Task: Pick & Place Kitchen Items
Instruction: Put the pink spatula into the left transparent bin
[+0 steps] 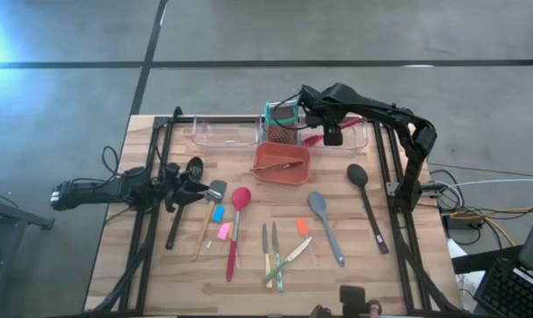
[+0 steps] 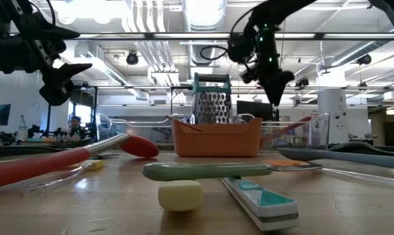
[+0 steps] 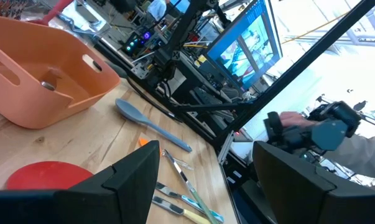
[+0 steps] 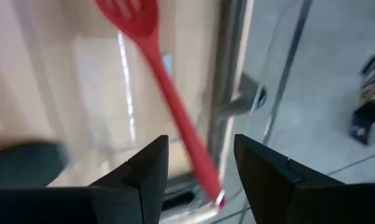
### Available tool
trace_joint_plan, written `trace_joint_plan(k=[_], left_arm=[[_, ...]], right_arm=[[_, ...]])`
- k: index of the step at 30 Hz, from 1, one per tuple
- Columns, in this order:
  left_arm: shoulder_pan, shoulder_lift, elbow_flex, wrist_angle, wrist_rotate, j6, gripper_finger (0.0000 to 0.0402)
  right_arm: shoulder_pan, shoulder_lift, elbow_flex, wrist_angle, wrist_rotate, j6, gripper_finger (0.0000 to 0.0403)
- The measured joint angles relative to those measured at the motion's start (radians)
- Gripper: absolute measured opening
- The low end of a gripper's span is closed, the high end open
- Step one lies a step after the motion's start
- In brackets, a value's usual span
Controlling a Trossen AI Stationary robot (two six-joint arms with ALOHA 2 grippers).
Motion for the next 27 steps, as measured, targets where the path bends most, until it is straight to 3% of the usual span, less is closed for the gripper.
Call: trace_joint_plan(k=[7,15,24,27], left_arm=[[0.000,0.000,0.000,0.000,0.000,0.000,0.0264],[0.000,0.000,0.000,0.000,0.000,0.000,0.0264],[0.000,0.000,0.000,0.000,0.000,-0.001,0.0264],[0.001,0.000,0.000,0.035,-0.005,-0.107,0.0264]], right_arm=[[0.041,-0.001,0.153,-0.232,-0.135,0.185,0.0159],[0.113,-0.092,0.278,-0.245,-0.336,0.352,0.0142],[0.251,-0.279,0.313,-0.242,-0.378,0.555,0.0122],[0.310,-0.350,0.298,-0.240,-0.378,0.624,0.0116]])
